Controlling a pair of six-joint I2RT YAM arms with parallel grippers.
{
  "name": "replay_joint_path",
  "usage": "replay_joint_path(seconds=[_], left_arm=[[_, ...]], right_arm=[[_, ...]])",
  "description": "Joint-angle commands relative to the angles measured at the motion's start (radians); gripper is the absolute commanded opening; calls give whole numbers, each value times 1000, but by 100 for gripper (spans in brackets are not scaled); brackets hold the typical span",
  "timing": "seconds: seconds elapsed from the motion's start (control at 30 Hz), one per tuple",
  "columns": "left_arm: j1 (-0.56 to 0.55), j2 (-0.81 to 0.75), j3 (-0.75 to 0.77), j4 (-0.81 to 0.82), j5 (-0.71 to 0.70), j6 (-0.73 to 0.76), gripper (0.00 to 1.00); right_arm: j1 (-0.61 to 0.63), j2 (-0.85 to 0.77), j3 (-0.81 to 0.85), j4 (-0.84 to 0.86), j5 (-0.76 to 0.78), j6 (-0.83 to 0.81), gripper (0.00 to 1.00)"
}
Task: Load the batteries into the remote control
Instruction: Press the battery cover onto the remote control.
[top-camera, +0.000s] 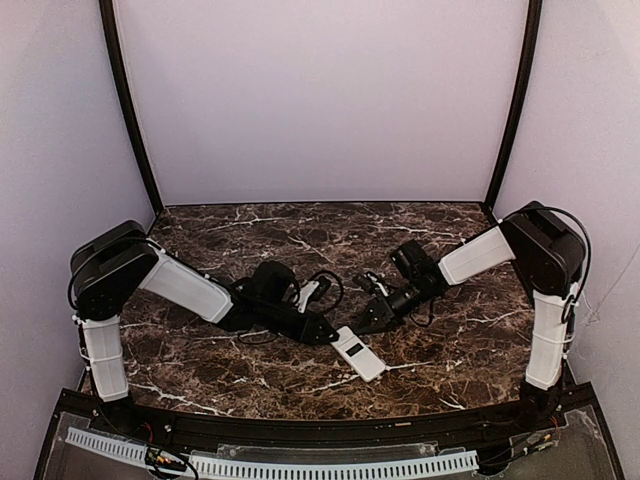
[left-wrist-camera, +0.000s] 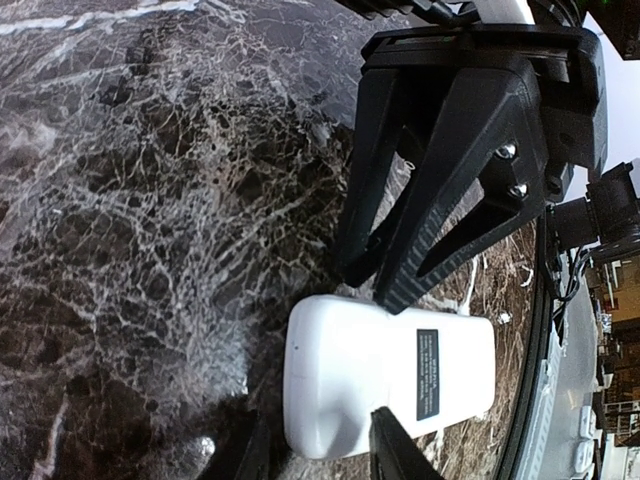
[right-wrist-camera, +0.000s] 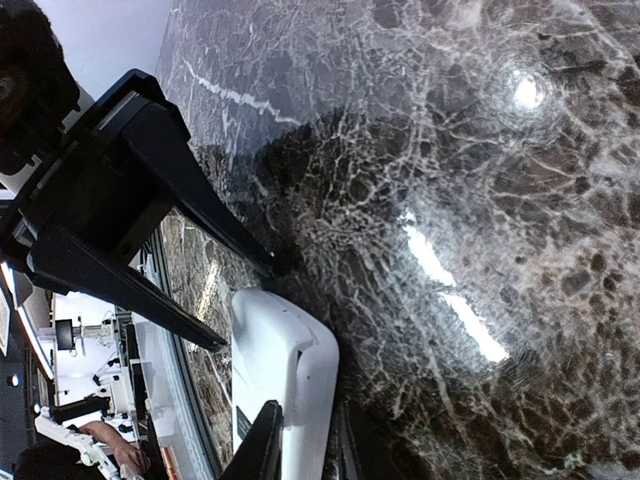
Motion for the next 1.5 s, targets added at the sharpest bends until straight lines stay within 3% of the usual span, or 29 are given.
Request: replay_joint_path(seconds=[0.0,0.5,0.7,1.0,1.17,1.47], left_arm=[[-11,12,24,-37,21,15,32],[-12,-1,34,-58,-3,25,19],[-12,0,31,-71,-8,32,15],[-12,2,26,-97,-17,45,13],[-11,11,39,-136,-18,68,15],[-28,28,73,-226,-48,126,16]], right_arm=[[15,22,16,14,-7,-8,19],[20,19,24,-2,-2,-22,19],[20,-73,11,-29,34,-36,37],[35,-271,-101,-73,216,-71,48],[48,-286,-138,-70,241,-71,42],[48,-198,-55,-56,246,-54,32]])
